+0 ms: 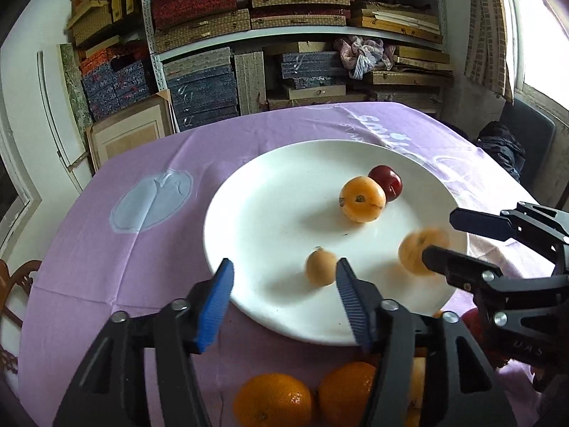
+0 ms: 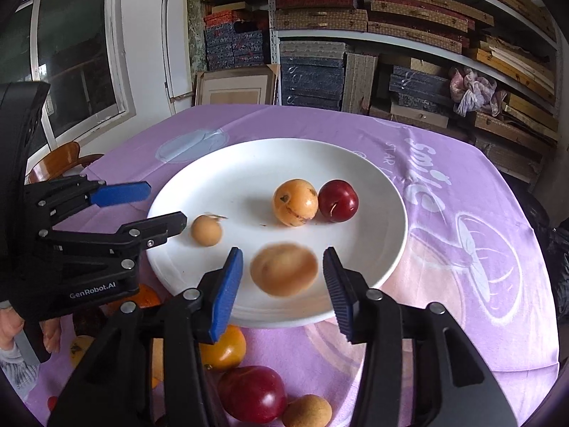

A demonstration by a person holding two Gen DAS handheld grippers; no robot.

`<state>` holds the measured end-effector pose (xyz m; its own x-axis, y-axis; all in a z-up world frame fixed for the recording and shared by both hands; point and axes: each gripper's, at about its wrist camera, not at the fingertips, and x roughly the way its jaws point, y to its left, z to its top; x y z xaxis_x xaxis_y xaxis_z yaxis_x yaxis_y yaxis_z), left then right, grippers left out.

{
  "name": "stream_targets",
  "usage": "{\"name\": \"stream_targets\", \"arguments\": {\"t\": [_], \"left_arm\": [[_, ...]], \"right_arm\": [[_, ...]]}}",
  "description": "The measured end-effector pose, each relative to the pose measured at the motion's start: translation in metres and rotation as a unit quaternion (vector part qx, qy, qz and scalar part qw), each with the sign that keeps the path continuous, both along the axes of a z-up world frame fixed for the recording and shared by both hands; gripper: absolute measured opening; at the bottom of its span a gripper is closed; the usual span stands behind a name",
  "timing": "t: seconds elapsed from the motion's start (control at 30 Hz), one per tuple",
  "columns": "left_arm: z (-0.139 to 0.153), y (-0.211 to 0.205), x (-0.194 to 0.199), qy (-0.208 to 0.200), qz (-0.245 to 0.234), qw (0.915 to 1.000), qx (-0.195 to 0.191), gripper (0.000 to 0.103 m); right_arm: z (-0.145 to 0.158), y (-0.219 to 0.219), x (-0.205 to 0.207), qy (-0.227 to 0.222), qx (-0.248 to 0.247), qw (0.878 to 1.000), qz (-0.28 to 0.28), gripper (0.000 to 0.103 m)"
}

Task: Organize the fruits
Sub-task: 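Lower both fruits onto the white plate and open both tools, then grasp a red tomato with the left tool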

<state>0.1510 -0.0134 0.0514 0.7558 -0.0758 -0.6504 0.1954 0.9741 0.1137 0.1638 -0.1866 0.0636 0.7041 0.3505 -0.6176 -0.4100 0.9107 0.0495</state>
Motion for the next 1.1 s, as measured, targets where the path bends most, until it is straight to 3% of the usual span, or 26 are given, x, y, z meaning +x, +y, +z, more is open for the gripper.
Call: {"name": "stream_targets", "arguments": {"t": [0.03, 0.1, 0.53, 0.77, 1.1], "left_arm": [[-0.001, 0.002, 0.001, -0.003, 0.003, 1.0, 0.003, 0.07], [-0.001, 0.005, 0.003, -0.006, 0.004, 1.0, 0.006, 0.071], [0.008, 0.011, -0.01, -0.036, 0.009, 0.9991, 0.02, 0.084], [0.022, 0.024, -0.021, -0.028, -0.001, 0.9995, -0.016, 0.085], [0.034, 0.054, -0.068, -0.013, 0.011, 0.9998, -0.007, 0.086]], "right_arm": [[0.0, 0.0, -0.001, -0.002, 0.001, 1.0, 0.0, 0.062], [0.001, -0.002, -0.003, -0.01, 0.005, 1.0, 0.0, 0.065], [0.028, -0.027, -0.033, -0.041, 0.038, 0.998, -0.006, 0.07], [0.051, -0.05, -0.07, -0.072, 0.046, 0.996, -0.022, 0.078], [0.024, -0.072, -0.138, -0.061, 0.019, 0.997, -0.033, 0.083]]}}
